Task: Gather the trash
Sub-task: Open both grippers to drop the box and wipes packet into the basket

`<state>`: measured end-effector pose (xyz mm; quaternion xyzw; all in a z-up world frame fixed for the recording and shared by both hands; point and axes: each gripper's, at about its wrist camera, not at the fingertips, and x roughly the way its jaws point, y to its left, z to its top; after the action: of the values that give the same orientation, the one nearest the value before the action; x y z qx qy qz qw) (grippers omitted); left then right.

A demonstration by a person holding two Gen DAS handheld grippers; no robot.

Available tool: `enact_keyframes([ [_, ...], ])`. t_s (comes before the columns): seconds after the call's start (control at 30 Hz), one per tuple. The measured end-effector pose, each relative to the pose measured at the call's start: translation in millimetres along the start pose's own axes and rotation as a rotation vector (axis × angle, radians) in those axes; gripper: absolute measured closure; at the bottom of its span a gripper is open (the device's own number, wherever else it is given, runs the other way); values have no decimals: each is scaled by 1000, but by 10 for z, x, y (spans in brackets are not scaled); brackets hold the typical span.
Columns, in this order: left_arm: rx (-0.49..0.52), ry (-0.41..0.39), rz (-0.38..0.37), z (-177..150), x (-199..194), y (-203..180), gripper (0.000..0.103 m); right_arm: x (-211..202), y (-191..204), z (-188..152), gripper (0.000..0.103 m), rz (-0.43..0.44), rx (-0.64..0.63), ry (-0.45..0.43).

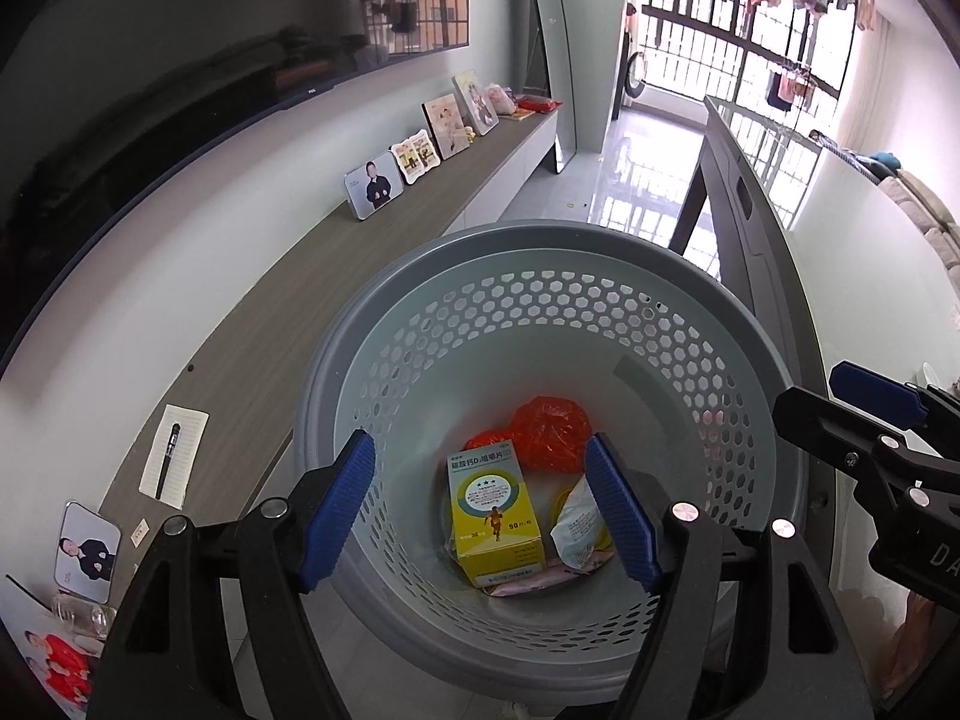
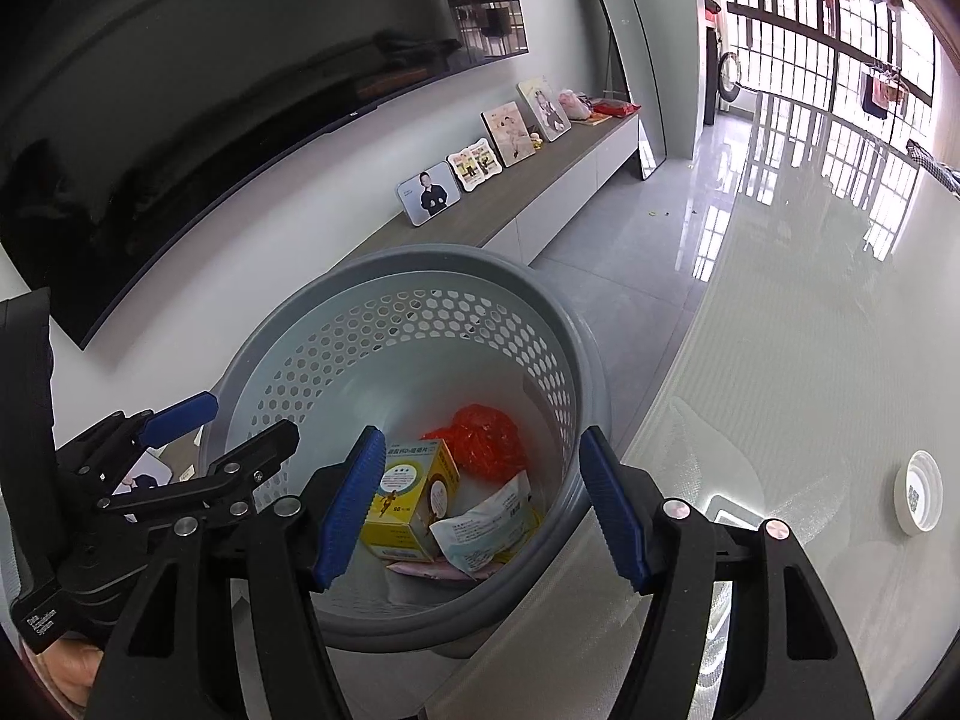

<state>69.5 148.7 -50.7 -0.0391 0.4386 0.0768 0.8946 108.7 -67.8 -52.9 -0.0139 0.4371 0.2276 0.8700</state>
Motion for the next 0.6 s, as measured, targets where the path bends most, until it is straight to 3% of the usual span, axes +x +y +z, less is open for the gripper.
enact_keyframes([
  [0.6,6,-14,13,16,-82,-33,23,-142,-79,-66,39,6,34,-11],
])
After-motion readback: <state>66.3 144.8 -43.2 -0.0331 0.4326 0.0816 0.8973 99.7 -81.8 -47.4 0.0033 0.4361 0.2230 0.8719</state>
